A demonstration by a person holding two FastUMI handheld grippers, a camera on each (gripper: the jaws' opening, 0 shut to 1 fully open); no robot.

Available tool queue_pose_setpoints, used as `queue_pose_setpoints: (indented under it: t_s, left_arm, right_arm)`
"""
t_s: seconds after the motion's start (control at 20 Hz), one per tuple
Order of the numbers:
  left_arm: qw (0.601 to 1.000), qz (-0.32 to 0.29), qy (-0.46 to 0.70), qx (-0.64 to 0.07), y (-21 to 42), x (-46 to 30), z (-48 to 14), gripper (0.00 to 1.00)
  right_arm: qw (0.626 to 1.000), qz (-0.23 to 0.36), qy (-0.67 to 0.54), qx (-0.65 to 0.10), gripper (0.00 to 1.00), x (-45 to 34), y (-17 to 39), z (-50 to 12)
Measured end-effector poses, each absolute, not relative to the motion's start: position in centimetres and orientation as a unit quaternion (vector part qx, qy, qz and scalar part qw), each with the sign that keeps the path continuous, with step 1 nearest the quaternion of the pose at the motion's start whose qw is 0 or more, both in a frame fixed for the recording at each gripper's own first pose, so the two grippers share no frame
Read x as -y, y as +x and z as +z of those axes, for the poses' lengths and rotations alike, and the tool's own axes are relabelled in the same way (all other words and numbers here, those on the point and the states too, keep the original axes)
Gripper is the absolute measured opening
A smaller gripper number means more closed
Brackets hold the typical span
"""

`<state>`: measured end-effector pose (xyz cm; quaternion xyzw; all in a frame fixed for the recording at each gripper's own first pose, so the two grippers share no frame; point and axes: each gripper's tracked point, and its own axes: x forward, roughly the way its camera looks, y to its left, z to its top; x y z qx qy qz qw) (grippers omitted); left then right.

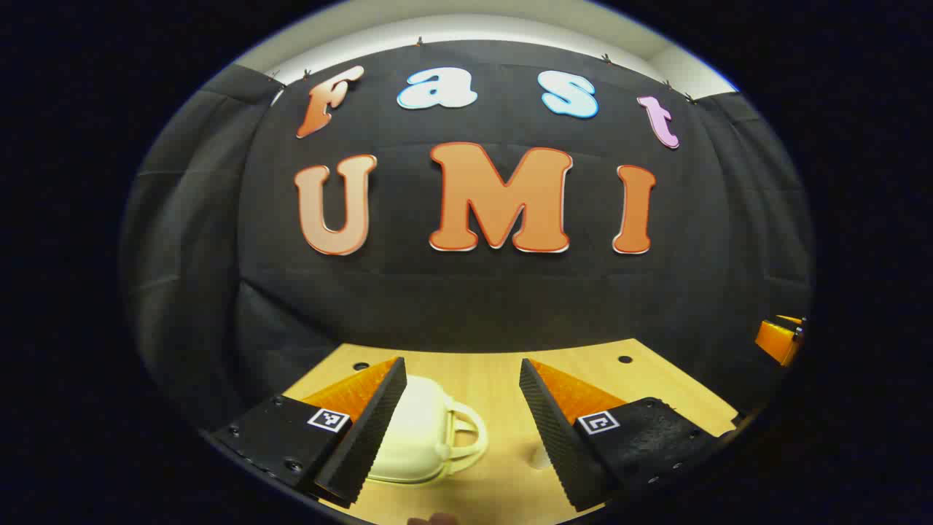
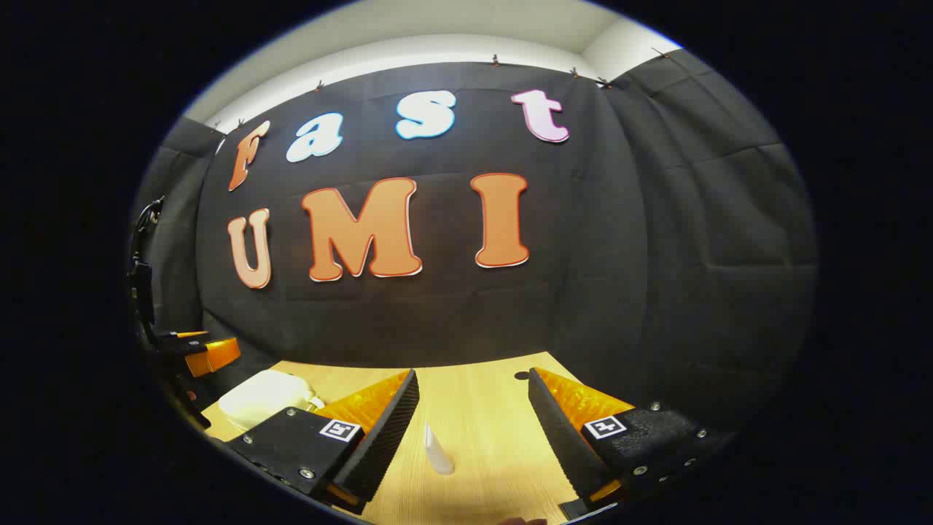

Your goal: First open the suitcase, pack the skin care products into it, and then close the suitcase.

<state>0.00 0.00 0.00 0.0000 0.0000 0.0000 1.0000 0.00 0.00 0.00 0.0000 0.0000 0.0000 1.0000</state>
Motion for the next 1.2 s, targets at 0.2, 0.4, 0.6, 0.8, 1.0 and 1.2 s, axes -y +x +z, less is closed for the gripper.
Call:
queue_pose_setpoints:
  t_s: [0.2,0.4,0.6,0.8,1.0,1.2]
  left_arm:
    - [1.000,0.018,-0.011,0.000,-0.6,-1.4,-0.8,0.98]
    - [0.999,0.017,0.012,-0.032,-0.5,-1.6,-2.4,0.98]
    - [0.999,0.019,0.001,-0.027,-0.1,-1.9,-2.2,0.97]
    - [0.999,0.020,0.019,-0.017,0.3,-2.2,-1.8,0.97]
    - [0.999,0.014,0.029,-0.029,1.1,-1.9,-2.9,0.97]
    - [0.998,0.024,0.060,-0.025,1.8,-2.0,-2.8,0.96]
  right_arm:
    - [0.999,0.010,0.009,-0.030,0.96,-0.9,0.7,-1.6]
    - [0.999,0.022,-0.029,-0.037,0.96,-2.7,1.1,-2.4]
    - [0.998,0.041,-0.040,-0.034,0.96,-4.8,1.4,-3.3]
    - [0.997,0.050,-0.045,-0.037,0.96,-6.0,2.2,-4.0]
    - [0.998,0.043,-0.037,-0.039,0.96,-6.1,2.8,-4.5]
    - [0.997,0.035,-0.042,-0.048,0.96,-5.5,3.1,-5.2]
